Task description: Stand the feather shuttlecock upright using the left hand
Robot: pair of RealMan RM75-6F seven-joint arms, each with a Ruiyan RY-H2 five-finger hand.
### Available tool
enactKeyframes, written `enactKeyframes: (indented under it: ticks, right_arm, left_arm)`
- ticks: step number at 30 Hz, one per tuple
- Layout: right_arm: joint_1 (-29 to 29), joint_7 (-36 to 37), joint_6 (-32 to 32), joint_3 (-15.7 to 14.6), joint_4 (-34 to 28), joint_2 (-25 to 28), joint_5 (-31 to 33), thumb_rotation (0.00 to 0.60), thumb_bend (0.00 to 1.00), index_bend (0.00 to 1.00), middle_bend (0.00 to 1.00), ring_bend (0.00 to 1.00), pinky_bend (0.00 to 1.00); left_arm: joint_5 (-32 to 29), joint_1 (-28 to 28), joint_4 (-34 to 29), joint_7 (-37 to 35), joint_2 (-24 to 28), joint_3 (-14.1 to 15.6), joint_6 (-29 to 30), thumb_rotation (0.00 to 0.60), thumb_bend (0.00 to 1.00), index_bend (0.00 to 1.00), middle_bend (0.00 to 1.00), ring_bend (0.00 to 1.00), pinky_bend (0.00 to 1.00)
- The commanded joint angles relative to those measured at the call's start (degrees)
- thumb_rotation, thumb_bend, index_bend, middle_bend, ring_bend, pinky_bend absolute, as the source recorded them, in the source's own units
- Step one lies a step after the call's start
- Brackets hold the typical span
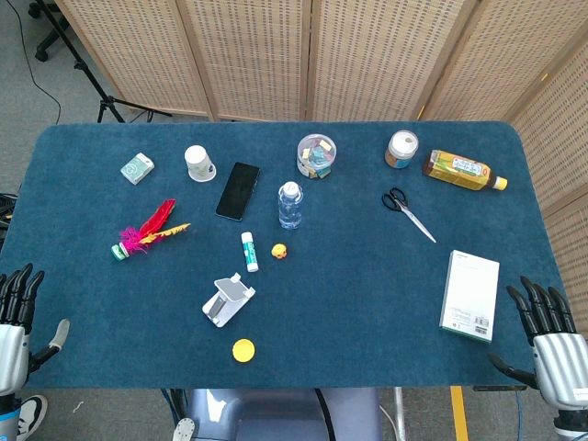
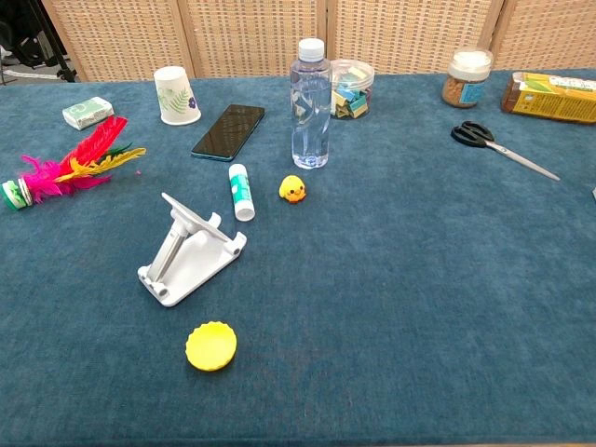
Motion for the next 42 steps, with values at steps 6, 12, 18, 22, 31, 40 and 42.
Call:
enactKeyframes:
  ticks: [6,12,18,22,31,40,42]
  right_arm:
    - [0.0,0.1,0.0,-0.1,0.0,0.0,-0.2,0.6,0.0,0.0,0.0,0.0,0.0]
    - [0.0,0.0,0.2,0.0,-0.1,0.0,-0.1,0.6,0.0,0.0,0.0,0.0,0.0]
    - [0.0,-0.2,0.1,0.0,-0.2,0.0,-0.1,0.6,0.0,0.0,0.0,0.0,0.0]
    - [0.1,-0.5,-0.2,-0.1,-0.1,-0.2,-0.2,0.6,0.0,0.0,0.0,0.0,0.0]
    - [-0.1,-0.3,0.3,0.0,0.0,-0.1,-0.3,0.6,0.0,0.0,0.0,0.0,0.0]
    - [-0.1,-0.3,0.3,-0.1,0.0,-0.2,-0.5,0.6,0.0,0.0,0.0,0.0,0.0]
    - [-0.1,-0.2,0.5,-0.1,0.0,-0.1,-0.5,0.6,0.0,0.0,0.0,0.0,0.0]
  left_arm:
    - [0.1,0.1,-0.2,0.0,0.1,0.0,0.3,0.6,0.33,0.0,0.0,0.0,0.0]
    - [-0.1,-0.1,0.1,-0.1,0.1,0.0,-0.2,0.6,0.33,0.0,0.0,0.0,0.0]
    - [0.0,-0.1,0.2,-0.2,0.0,0.1,-0.2,0.6,0.33,0.0,0.0,0.0,0.0]
    - [-0.2,0.0,-0.2,-0.1,0.2,0.0,-0.2,0.6,0.33,0.0,0.0,0.0,0.0]
    - [-1.0,-0.3,-0.9,0.2,0.1,-0.3,-1.1,0.6,0.33,0.02,0.0,0.0,0.0]
    - [-6.5,-3.8,-5.0,3.1,1.3,-3.6,-7.8,0.6,0.33,0.29,0.0,0.0,0.0]
    - [-9.4,-5.8,-6.6,4.8,1.8,-5.4,-11.4,0.6,0.33,0.33,0.0,0.0,0.0]
